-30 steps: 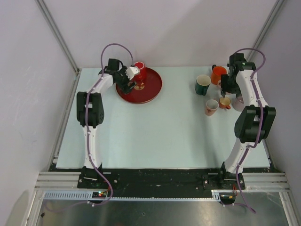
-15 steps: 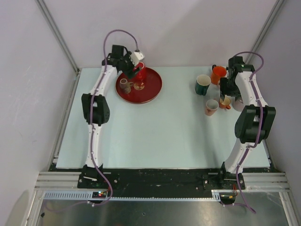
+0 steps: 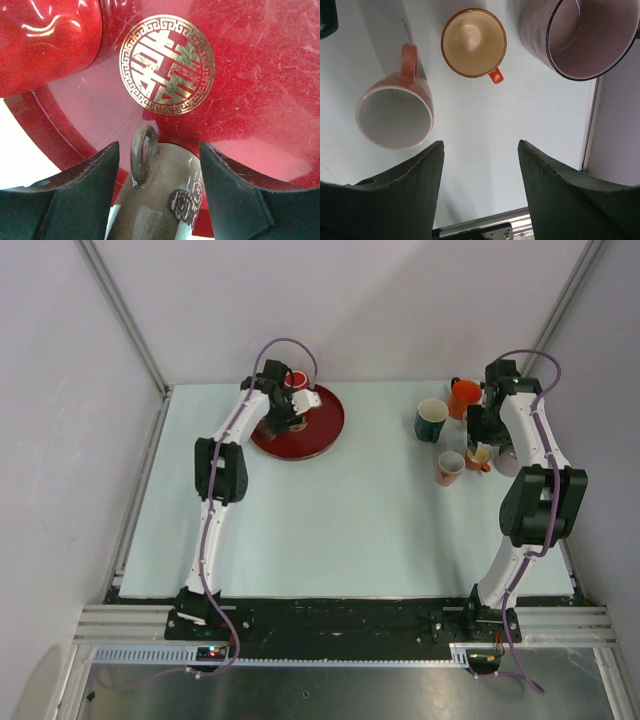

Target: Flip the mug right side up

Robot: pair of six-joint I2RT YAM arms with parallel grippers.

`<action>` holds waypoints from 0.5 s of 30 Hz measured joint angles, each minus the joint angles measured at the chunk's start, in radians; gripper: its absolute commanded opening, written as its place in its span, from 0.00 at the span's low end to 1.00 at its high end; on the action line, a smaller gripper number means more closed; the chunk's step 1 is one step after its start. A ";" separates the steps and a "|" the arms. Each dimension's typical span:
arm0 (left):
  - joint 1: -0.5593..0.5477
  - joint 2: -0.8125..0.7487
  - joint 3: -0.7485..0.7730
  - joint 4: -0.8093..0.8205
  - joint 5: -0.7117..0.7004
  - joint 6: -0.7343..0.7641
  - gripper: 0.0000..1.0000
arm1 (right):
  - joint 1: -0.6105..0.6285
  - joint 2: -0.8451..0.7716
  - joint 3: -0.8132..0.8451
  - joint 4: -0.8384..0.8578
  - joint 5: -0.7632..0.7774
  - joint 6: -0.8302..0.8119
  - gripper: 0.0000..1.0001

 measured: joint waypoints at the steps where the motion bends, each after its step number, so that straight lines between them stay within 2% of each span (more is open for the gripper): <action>1: 0.002 0.000 0.000 -0.008 -0.005 0.000 0.71 | 0.000 0.000 0.000 0.000 0.000 0.000 0.66; 5: 0.011 0.000 0.000 -0.019 -0.009 0.002 0.69 | 0.000 0.000 0.000 0.000 0.000 -0.006 0.66; 7: 0.013 0.000 0.000 -0.022 -0.009 0.003 0.63 | 0.000 0.000 0.000 0.001 0.000 -0.006 0.66; 9: 0.015 0.000 0.000 -0.023 -0.009 0.007 0.48 | 0.000 0.000 0.000 0.000 0.000 -0.007 0.66; 10: 0.016 0.000 0.000 -0.021 -0.011 0.009 0.28 | 0.000 0.000 0.000 0.000 0.000 -0.007 0.66; 11: 0.017 0.000 0.000 -0.019 -0.012 0.011 0.14 | 0.002 0.000 0.000 0.000 0.000 -0.007 0.66; 13: 0.016 -0.002 0.002 -0.004 -0.011 0.010 0.04 | 0.003 0.000 0.000 0.000 0.000 -0.008 0.66; 15: 0.015 -0.009 0.003 -0.010 -0.009 0.007 0.01 | 0.006 0.000 0.000 0.000 0.000 -0.010 0.66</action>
